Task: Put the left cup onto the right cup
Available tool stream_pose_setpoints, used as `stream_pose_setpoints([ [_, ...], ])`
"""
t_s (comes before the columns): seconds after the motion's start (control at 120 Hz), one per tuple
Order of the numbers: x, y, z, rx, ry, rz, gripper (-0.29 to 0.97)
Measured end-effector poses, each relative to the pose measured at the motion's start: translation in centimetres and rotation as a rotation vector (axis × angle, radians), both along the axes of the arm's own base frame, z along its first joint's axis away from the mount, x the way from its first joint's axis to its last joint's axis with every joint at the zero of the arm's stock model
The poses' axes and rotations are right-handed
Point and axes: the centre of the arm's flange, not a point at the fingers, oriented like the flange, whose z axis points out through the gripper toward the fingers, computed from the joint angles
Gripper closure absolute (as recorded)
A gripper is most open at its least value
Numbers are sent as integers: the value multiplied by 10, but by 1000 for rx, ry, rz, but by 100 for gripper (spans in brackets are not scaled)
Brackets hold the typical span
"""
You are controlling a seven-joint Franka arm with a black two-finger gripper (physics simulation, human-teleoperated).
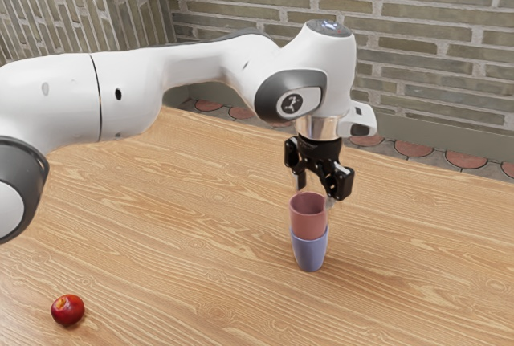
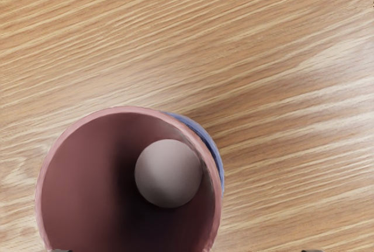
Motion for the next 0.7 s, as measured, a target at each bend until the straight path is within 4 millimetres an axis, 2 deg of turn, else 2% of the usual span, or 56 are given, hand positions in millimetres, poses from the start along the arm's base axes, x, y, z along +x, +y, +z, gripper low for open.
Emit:
stream_pose_setpoints([
  [0.058, -5, 11, 18, 10, -22, 13, 14],
  [0.275, -16, 65, 56, 42, -38, 91, 5],
  [0.333, -22, 91, 65, 44, -28, 128, 4],
  [0.5, -25, 185, 82, 12, 12, 263, 2],
  [0.6, -34, 226, 102, -3, 1, 293, 1],
  [0.7, -51, 252, 113, -8, -1, 301, 1],
])
